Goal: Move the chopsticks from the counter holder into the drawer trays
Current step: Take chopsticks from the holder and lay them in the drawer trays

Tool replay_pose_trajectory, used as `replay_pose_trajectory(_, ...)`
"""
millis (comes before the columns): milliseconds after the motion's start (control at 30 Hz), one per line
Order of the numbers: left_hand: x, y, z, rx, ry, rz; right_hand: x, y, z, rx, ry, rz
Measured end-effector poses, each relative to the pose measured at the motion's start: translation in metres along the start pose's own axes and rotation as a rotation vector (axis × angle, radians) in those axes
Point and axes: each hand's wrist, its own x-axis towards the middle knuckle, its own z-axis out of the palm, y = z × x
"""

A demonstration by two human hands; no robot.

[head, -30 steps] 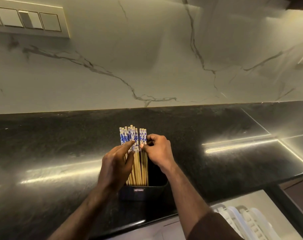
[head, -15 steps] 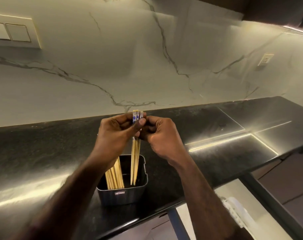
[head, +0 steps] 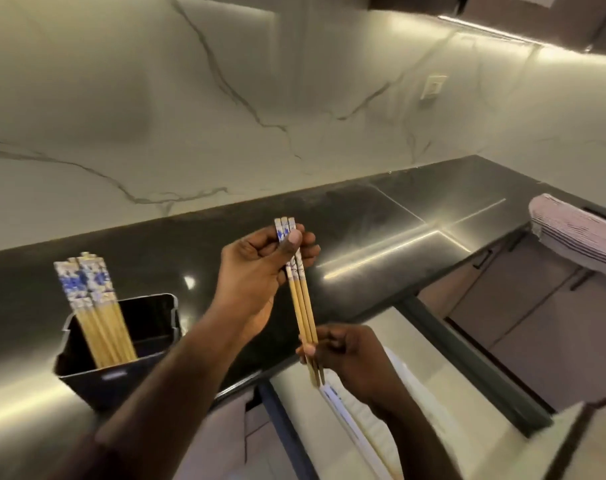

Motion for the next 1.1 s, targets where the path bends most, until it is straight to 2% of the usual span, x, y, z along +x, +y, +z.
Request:
replay_pose_trajectory(100, -0.006, -0.068, 0.034, 0.041, 0.039, -0.137, -0.029, 0.051, -0.041, -0.007, 0.048, 0.205)
replay_pose_trajectory(200, -0.017, -0.141, 0.065, 0.185, 0.084, -0.242, -0.053, 0.104, -0.082, -0.049, 0.096, 0.364)
replay_pose_trajectory(300, -0.029, -0.213, 0.085, 0.412, 0.115, -0.308, -0.066, 0.152, -0.11, -0.085, 0.087, 0.45)
replay_pose_trajectory(467, -0.054, -0.295, 0.085, 0.628, 0.177, -0.423, -0.067, 0.216, -0.115, -0.089, 0.018, 0.599)
replay_pose_trajectory(567, -0.062, -0.32, 0.073, 0.932, 0.107, -0.445, -0.058, 0.242, -0.102, -0.128, -0.017, 0.651)
replay_pose_trajectory(733, -0.064, -0.35, 0.054, 1.217, 0.054, -0.408, -0.039, 0.271, -0.077, -0.326, -0.119, 0.724)
replay_pose_trajectory(867, -0.07, -0.373, 0.042, 1.74, -0.121, -0.387, -0.035, 0.289, -0.057, -0.447, -0.123, 0.765)
replay_pose_trajectory(967, -0.073, -0.389, 0.042, 1.886, -0.261, -0.426, -0.036, 0.295, -0.049, -0.504, -0.103, 0.797)
replay_pose_trajectory(1100, -0.073, -0.404, 0.038, 1.956, -0.385, -0.446, -0.034, 0.302, -0.046, -0.562, -0.126, 0.819)
